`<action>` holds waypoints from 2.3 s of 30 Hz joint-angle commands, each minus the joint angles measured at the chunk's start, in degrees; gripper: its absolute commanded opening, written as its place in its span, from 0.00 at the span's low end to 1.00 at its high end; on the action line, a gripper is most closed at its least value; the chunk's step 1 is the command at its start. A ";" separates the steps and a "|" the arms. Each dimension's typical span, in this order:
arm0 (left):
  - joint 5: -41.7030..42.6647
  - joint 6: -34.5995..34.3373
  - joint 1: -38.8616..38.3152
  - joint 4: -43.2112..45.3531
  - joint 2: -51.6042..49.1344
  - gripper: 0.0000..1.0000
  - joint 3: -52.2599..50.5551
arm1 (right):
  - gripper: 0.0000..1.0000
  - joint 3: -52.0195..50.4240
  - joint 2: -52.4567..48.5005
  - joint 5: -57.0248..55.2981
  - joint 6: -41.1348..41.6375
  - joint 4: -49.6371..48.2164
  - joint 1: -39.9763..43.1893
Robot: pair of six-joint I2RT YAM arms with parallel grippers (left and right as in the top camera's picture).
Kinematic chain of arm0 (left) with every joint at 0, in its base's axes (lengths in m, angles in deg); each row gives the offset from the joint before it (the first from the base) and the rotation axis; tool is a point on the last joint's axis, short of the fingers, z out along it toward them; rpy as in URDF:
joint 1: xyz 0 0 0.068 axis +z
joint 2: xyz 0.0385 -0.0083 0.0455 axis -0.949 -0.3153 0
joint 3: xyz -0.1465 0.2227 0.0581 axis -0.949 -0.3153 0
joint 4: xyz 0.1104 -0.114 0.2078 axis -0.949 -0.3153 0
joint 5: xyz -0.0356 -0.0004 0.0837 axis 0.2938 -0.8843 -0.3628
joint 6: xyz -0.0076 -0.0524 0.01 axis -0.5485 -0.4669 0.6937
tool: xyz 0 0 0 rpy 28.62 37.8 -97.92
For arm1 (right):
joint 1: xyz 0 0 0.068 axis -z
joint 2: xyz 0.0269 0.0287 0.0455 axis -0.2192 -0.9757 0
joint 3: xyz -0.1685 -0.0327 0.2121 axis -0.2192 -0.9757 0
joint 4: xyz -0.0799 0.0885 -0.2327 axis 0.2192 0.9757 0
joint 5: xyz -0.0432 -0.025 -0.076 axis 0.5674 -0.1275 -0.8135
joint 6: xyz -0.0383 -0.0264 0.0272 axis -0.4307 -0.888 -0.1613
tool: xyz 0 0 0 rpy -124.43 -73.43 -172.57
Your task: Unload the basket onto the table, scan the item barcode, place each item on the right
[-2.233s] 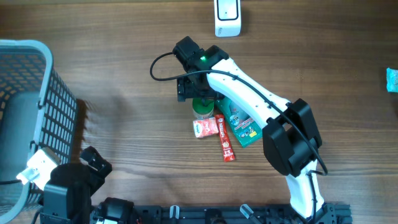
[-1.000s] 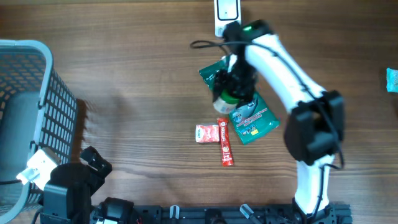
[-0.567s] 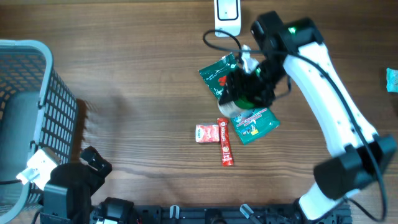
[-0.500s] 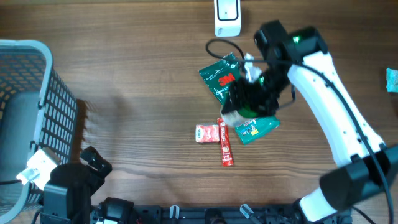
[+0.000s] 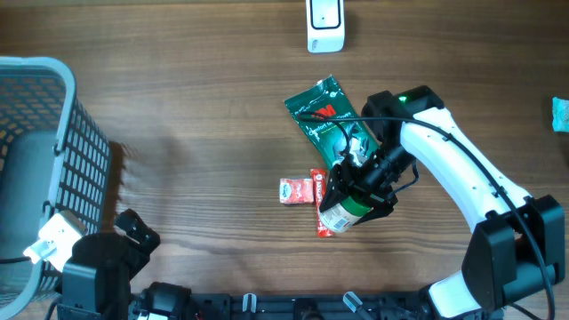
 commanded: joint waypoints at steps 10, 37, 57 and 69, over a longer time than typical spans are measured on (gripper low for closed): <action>-0.13 -0.55 0.44 0.13 0.20 1.00 0.37 | 0.63 9.57 0.90 -15.28 8.63 -35.21 7.74; -0.13 -0.55 0.44 0.13 0.20 1.00 0.37 | 0.74 11.89 -30.67 -40.37 4.90 -126.35 5.95; -0.13 -0.55 0.44 0.13 0.20 1.00 0.37 | 1.00 12.96 -27.85 -42.49 -19.39 -92.89 -9.49; -0.13 -0.55 0.44 0.13 0.20 1.00 0.37 | 1.00 12.94 -30.64 -36.79 -27.58 -91.38 -11.37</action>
